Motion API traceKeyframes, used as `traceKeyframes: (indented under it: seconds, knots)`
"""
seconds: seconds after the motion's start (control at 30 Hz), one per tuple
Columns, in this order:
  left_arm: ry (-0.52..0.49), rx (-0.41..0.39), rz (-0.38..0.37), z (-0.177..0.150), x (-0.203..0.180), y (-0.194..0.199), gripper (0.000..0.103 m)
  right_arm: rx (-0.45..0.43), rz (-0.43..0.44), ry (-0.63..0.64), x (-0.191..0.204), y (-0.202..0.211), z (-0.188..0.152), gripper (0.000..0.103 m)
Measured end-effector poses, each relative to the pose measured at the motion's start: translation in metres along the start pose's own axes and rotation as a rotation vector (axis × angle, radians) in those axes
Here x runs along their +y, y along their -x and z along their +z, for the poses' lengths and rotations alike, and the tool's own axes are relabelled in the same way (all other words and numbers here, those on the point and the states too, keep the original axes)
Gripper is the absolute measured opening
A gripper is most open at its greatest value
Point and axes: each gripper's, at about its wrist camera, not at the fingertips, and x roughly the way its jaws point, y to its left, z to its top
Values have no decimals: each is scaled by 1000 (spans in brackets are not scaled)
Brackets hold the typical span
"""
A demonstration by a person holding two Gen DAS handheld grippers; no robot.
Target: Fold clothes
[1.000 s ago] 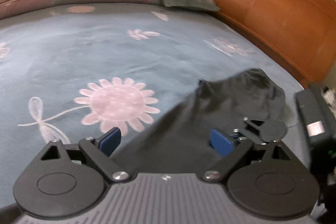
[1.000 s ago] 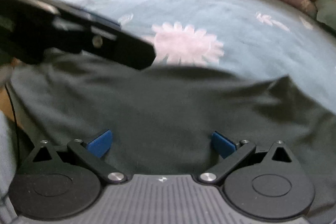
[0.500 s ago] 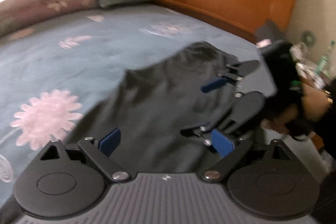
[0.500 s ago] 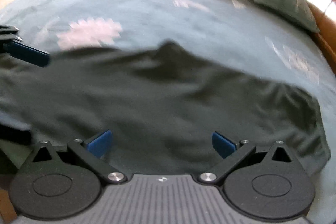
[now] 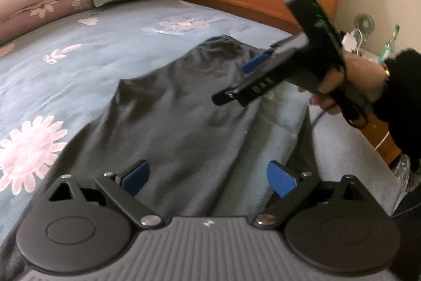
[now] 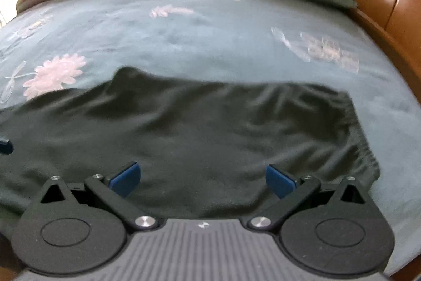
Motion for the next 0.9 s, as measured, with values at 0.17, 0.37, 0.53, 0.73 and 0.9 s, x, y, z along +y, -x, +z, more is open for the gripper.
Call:
traceKeyframes:
  seconds: [0.17, 0.37, 0.53, 0.73, 0.9]
  knots:
    - [-49, 27, 19, -2, -11, -4, 96, 78, 0, -10, -13, 0, -7, 103]
    - [-68, 33, 6, -3, -17, -6, 96, -28, 41, -9, -26, 0, 17, 103]
    - [-71, 52, 28, -5, -17, -10, 96, 21, 46, -107, -59, -26, 13, 103]
    - [-59, 54, 33, -6, -15, -10, 96, -15, 116, -304, -109, -3, 10, 103]
    - [-61, 55, 28, -6, -14, -10, 96, -67, 160, -440, -134, -5, 24, 103]
